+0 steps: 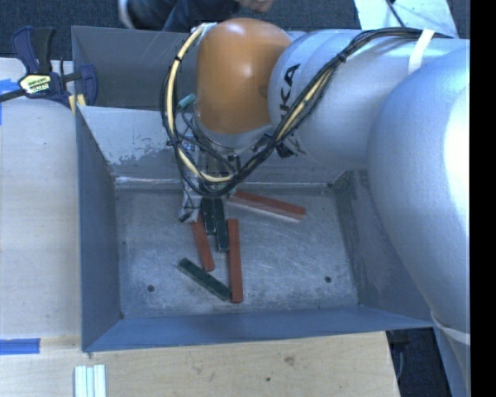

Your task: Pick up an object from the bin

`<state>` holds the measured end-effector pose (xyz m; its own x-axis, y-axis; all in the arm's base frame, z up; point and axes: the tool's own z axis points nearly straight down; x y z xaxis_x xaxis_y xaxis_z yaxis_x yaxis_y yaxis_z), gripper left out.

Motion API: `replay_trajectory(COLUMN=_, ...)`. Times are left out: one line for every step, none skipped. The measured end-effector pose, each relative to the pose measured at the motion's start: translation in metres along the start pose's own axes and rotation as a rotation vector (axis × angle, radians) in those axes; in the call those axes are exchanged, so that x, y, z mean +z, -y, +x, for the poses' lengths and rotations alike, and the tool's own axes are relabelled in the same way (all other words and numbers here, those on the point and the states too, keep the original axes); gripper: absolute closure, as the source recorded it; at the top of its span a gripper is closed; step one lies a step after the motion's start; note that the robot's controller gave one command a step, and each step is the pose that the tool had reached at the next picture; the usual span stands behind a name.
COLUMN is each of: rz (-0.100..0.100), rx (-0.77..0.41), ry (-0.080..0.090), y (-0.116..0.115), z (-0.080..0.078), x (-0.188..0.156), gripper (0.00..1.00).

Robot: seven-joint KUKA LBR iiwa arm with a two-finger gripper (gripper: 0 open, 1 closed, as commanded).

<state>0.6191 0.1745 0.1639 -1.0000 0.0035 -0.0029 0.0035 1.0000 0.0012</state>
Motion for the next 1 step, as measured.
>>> replay_trajectory(rz=0.000, rx=-0.466, ry=-0.007, y=0.0310, z=0.0061, x=0.0946, gripper=0.00)
